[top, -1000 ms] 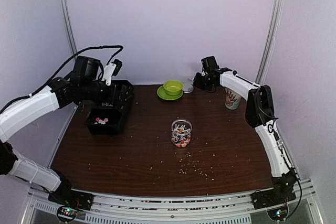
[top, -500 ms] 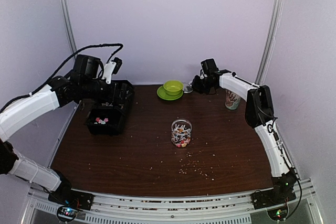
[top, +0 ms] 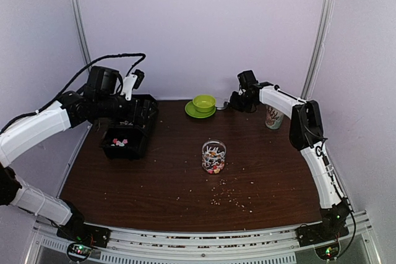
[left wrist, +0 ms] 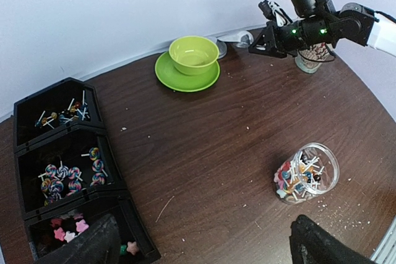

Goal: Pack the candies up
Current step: Move the box lid to the center of the board.

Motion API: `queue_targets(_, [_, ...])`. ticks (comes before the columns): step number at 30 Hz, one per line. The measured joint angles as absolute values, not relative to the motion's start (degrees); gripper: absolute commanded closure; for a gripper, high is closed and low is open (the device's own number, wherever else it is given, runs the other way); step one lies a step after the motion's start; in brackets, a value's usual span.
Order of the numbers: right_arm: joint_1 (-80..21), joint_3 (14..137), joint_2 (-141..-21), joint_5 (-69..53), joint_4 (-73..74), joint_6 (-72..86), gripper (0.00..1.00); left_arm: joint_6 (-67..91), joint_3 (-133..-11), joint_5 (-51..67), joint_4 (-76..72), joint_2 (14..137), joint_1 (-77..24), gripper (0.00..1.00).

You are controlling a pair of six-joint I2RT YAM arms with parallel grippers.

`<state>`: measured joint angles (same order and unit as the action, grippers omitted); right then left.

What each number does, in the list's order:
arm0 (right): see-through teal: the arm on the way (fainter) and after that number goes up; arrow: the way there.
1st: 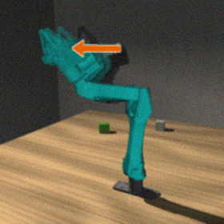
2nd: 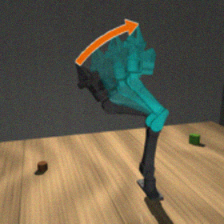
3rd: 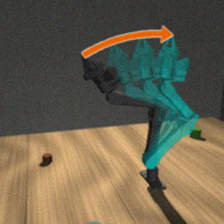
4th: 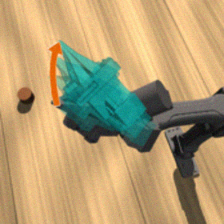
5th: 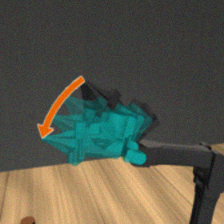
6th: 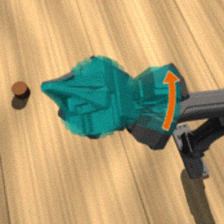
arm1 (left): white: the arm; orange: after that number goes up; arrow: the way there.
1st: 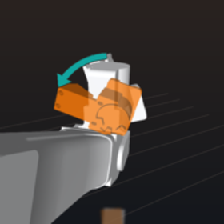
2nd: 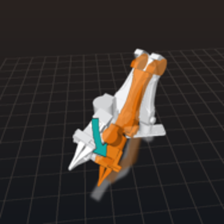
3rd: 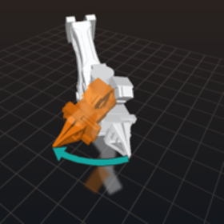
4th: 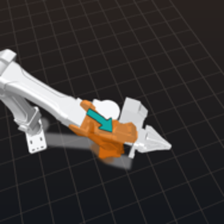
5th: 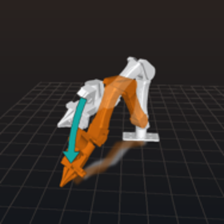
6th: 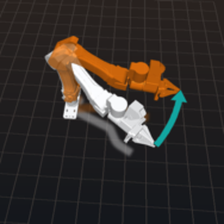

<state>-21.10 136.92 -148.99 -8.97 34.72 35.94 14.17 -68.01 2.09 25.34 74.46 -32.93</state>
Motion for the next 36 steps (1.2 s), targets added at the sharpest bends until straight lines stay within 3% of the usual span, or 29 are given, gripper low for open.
queue_targets(23, [-22.0,139.4,-150.8,-20.8,34.8,34.3,1.0,14.2,-67.0,2.1,25.3,74.4,-32.9,0.02])
queue_targets(32, [-26.3,135.0,-147.0,-20.7,39.2,26.7,1.0,14.2,-66.9,2.1,25.3,73.4,-32.9,0.02])
queue_targets(36, [-29.1,127.4,-141.3,-18.1,41.3,22.5,1.0,14.0,-65.8,2.1,25.4,72.3,-32.9,0.02])
